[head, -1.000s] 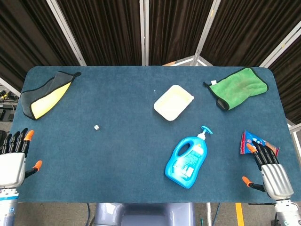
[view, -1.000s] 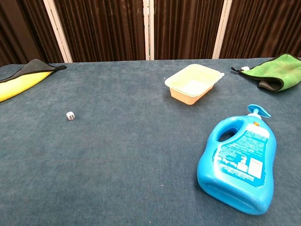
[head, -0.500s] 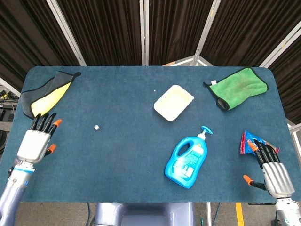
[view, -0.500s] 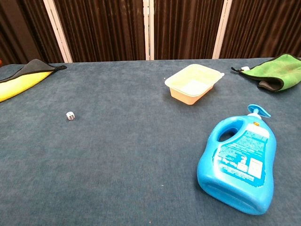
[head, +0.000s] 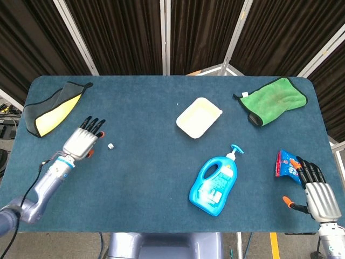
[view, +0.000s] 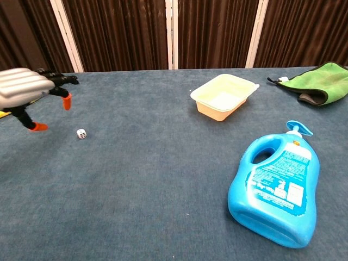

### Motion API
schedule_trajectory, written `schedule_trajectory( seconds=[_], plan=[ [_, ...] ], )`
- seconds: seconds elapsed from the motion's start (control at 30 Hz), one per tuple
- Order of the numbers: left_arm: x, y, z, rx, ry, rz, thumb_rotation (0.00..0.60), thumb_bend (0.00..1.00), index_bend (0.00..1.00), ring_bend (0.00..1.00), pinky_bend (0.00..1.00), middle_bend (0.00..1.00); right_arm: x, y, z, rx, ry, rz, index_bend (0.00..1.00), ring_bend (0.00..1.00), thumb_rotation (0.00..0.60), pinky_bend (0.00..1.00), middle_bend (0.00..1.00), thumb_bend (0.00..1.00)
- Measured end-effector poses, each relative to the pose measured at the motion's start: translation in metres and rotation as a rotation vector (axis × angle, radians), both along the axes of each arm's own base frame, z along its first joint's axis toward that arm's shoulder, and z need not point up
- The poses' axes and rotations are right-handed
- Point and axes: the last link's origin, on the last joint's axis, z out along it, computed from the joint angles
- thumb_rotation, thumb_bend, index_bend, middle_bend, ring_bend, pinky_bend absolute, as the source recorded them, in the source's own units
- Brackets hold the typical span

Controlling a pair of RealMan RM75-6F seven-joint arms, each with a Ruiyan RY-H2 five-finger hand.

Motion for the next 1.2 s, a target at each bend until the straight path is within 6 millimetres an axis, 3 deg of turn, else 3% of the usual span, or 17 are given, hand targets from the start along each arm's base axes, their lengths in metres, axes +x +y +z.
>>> schedule_trajectory(
  seconds=[0.43,1.2],
  plan=[
    [0.020,0.023,-0.043,-0.075,0.034,-0.025,0.600,0.27,0.39,0.00,0.00,0.00,-0.003,-0.001,0.002,-0.012,-0.004,-0.011,0.03,0.00,0.600,0.00,0.00,0.09],
    [0.019,0.034,-0.057,-0.086,0.061,0.007,0.600,0.29,0.51,0.00,0.00,0.00,-0.003,-0.002,0.003,-0.023,-0.009,-0.003,0.03,0.00,0.600,0.00,0.00,0.09]
  ],
)
